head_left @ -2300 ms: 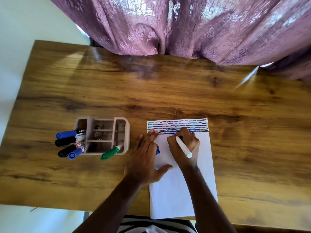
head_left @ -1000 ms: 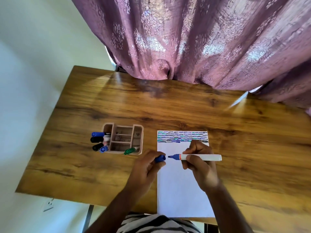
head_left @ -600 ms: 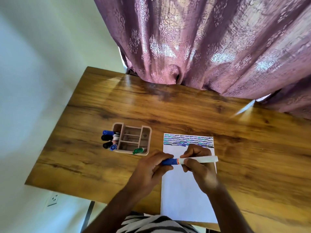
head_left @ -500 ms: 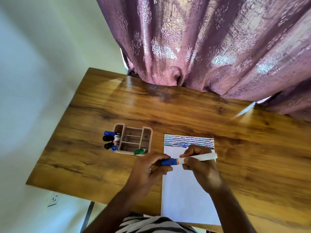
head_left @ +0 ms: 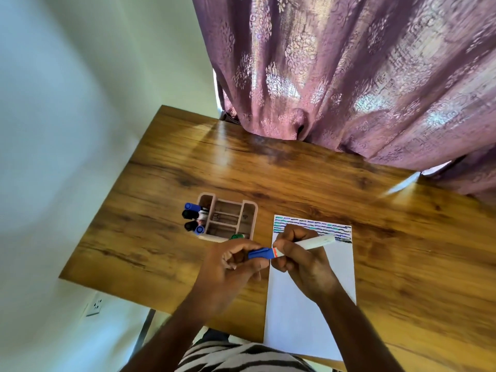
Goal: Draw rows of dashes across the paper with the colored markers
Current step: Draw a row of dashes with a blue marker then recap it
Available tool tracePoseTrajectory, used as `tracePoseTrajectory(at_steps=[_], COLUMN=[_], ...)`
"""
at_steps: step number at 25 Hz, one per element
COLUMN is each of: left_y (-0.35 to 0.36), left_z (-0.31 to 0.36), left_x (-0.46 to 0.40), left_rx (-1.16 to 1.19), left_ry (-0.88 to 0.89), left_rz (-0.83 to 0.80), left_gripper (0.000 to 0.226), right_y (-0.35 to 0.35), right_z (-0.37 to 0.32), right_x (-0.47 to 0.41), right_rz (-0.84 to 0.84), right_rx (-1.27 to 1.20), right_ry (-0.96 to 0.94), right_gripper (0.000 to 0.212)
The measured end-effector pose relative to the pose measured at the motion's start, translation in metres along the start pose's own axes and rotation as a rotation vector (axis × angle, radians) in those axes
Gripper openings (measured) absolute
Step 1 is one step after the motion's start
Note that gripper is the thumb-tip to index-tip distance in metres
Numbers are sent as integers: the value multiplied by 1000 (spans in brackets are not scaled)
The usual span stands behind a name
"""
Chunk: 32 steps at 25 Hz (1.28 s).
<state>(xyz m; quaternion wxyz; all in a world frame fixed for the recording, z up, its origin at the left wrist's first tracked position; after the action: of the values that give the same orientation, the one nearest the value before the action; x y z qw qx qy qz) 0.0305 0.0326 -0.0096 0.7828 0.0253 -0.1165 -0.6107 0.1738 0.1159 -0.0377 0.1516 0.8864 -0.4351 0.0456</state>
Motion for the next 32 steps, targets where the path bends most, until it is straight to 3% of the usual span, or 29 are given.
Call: tracePoseTrajectory(at_steps=[3, 5, 7, 8, 11, 13, 16, 20, 22, 26, 29, 32], left_y=[-15, -33, -52, -58, -65, -67, -84, -110, -118, -121, -123, -123], left_z=[9, 19, 27, 31, 47, 59, 64, 39, 27, 10, -8, -15], left_x=[4, 5, 4, 2, -10, -21, -33, -26, -17, -7, -7, -9], left_rx=[29, 48, -81, -195, -422, -424, -282, -300, -303, -272, -322, -322], left_ry=[69, 144, 226, 263, 354, 408, 357, 243, 235, 262, 244, 247], left_rz=[86, 115, 122, 122, 138, 165, 319, 605, 674, 659, 605, 603], left_gripper=[23, 18, 25, 27, 29, 22, 27, 10, 17, 13, 29, 33], right_y=[10, -5, -22, -17, 44, 74, 87, 91, 97, 102, 104, 105], right_z=[-3, -13, -30, -43, -64, -67, -79, -77, -65, -36, -13, -3], right_x=[0, -3, -9, -12, -25, -39, -65, -100, -112, -130, -140, -146], right_rz=[-90, 7, 203, 223, 3, -36, 34, 23, -13, -81, -153, -221], right_rx=[-6, 28, 339, 569, 1104, 1283, 1252, 1000, 952, 1048, 1268, 1314], right_ry=[-69, -130, -179, -243, -477, -536, -608, -402, -368, -358, -280, -195], right_gripper=[33, 41, 37, 33, 33, 38, 30, 25, 22, 25, 30, 29])
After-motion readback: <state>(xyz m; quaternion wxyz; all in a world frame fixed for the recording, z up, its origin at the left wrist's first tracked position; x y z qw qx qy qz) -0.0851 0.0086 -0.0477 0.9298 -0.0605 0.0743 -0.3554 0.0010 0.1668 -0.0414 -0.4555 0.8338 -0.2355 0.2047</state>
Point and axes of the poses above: each hand's wrist, its own x-axis away from the middle knuckle, its own y-axis out of the palm, z = x × y, the point moved 5 cm from there along -x, towards the middle knuckle, and after that the axes turned 12 degrees about x, right-handed, at the moved point
